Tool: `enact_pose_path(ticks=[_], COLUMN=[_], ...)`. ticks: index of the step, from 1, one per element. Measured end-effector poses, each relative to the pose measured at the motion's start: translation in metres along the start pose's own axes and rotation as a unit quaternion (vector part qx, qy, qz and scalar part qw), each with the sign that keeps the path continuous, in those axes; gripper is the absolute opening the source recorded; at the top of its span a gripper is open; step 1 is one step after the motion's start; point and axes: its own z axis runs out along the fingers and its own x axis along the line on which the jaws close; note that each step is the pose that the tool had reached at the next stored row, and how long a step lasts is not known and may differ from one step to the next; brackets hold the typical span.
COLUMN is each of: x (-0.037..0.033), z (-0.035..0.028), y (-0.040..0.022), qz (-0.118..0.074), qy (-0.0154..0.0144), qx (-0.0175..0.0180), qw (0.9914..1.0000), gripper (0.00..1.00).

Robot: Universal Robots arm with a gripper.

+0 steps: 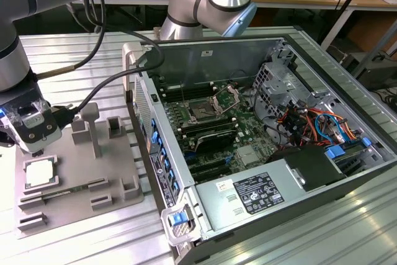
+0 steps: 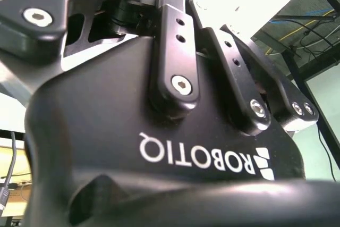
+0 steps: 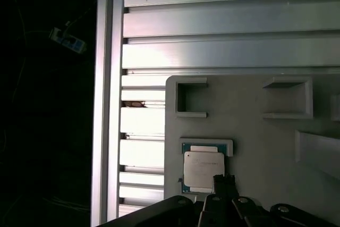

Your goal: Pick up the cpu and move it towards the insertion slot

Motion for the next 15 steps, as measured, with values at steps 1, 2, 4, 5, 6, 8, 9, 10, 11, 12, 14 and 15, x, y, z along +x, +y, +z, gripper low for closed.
enact_pose_path(ticks=[1,2,4,5,6,8,9,10,11,12,14,15], x=[0.0000,0.0000,0.0000,0.0000,0.0000,0.0000,0.0000,0.0000,0.0000,0.0000,0.0000,0.0001], z=[0.0005,0.0012,0.0021,0.0025,0.0028,0.0036,0.0041,0.0044,0.0049,0.0052,0.0062,0.0067], y=[0.0000,-0.0001,-0.0001,-0.0001,-0.0001,-0.0001,-0.0002,-0.0002,-0.0002,-0.0002,-0.0002,-0.0003], qz=[0.000,0.000,0.000,0.000,0.000,0.000,0.000,0.000,0.000,0.000,0.000,0.000], qy=[0.0000,0.0000,0.0000,0.0000,0.0000,0.0000,0.0000,0.0000,0.0000,0.0000,-0.0001,0.0000], qx=[0.0000,0.0000,0.0000,0.0000,0.0000,0.0000,0.0000,0.0000,0.0000,0.0000,0.0000,0.0000], qw=[1.00000,1.00000,1.00000,1.00000,1.00000,1.00000,1.00000,1.00000,1.00000,1.00000,1.00000,1.00000], gripper=[0.11,0.11,0.11,0.11,0.11,0.11,0.11,0.11,0.11,0.11,0.11,0.11])
